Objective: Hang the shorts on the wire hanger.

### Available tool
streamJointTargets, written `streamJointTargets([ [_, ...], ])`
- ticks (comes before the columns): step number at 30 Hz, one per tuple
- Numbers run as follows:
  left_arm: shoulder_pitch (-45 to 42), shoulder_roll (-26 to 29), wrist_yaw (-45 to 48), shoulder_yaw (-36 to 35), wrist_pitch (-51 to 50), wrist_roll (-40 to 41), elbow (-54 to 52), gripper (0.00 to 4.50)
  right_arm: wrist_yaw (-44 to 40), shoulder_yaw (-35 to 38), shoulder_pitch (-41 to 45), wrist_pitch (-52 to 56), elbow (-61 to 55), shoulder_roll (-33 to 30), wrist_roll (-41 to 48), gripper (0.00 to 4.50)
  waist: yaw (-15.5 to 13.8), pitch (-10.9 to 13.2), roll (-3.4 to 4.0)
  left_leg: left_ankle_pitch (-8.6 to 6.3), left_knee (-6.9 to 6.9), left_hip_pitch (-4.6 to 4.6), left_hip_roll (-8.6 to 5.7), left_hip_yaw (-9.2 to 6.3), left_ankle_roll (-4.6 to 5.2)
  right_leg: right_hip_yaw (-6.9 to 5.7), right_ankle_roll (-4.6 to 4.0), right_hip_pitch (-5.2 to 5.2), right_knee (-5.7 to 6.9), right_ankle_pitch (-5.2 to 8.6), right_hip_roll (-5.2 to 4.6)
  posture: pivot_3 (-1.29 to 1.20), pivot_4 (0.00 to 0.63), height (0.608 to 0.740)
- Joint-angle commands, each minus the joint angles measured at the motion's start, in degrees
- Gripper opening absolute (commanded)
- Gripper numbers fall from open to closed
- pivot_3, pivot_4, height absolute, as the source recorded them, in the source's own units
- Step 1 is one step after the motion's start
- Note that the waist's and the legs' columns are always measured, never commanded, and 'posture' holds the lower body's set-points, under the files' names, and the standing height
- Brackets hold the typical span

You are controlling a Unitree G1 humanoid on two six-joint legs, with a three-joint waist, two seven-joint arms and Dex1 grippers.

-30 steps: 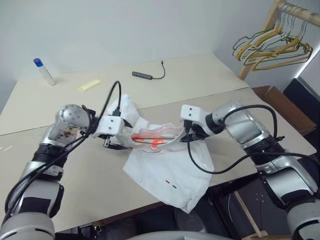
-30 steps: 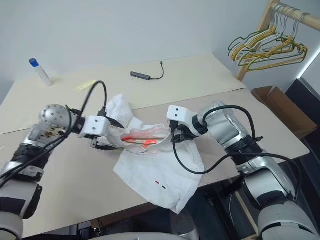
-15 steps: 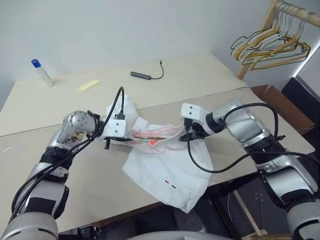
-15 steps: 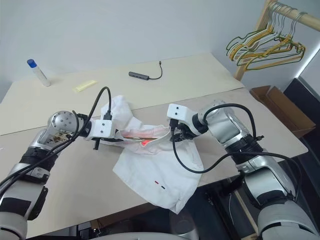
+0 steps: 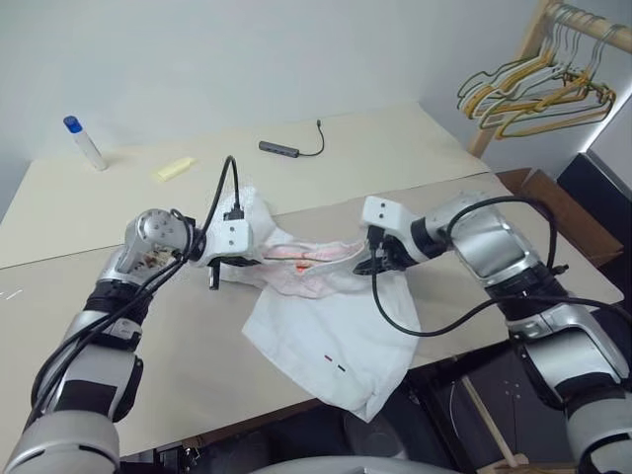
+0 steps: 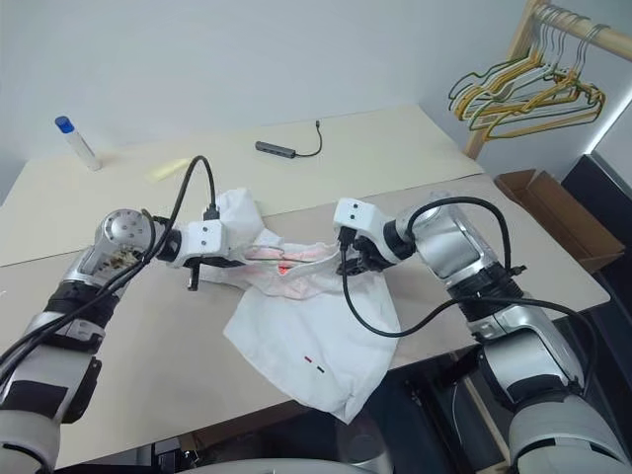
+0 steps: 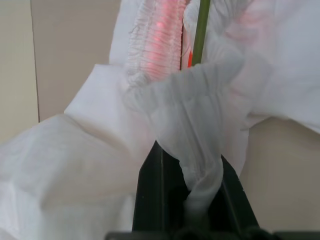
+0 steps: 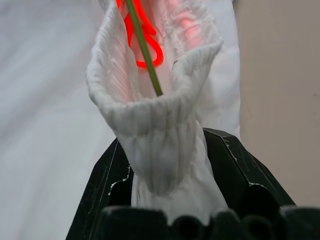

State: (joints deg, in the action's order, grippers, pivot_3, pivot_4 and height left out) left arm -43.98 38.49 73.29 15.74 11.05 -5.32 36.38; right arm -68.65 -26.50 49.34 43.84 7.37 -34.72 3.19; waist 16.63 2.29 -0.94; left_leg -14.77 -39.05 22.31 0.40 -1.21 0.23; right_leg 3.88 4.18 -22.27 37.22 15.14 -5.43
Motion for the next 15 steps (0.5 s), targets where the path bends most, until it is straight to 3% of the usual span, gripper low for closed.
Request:
streamJointTargets([
  [1, -3.4, 0.9, 1.2, -2.6, -1.4, 2.2, 0.1, 0.0, 0.3, 4.1, 1.2, -2.0, -1.1, -1.1, 1.3, 2.14, 0.0, 0.0, 0.0, 0.0, 0.0, 0.0, 0.0, 0.0, 0.0, 0.0, 0.0, 0.0, -0.01, 0.0, 0.0, -0.23, 0.0, 0.74],
  [9, -5.5, 0.7, 4.2, -3.8, -3.6, 4.0, 0.6, 0.0, 0.7, 7.5, 0.4, -2.6, -4.6, -3.5, 1.7, 4.49, 0.1, 0.0, 0.0, 0.0, 0.0, -0.01, 0.0, 0.0, 0.0, 0.0, 0.0, 0.0, 0.0, 0.0, 0.0, -0.25, 0.0, 0.74],
  [15, -7.3, 0.6, 6.0, -4.0, -4.4, 4.8, 1.3, 0.0, 1.4, 7.9, -0.3, -1.3, -7.5, -6.4, 1.0, 4.49, 0.0, 0.0, 0.0, 0.0, 0.0, 0.0, -0.01, 0.0, 0.0, 0.0, 0.0, 0.0, -0.01, 0.0, -0.01, -0.26, 0.0, 0.74],
])
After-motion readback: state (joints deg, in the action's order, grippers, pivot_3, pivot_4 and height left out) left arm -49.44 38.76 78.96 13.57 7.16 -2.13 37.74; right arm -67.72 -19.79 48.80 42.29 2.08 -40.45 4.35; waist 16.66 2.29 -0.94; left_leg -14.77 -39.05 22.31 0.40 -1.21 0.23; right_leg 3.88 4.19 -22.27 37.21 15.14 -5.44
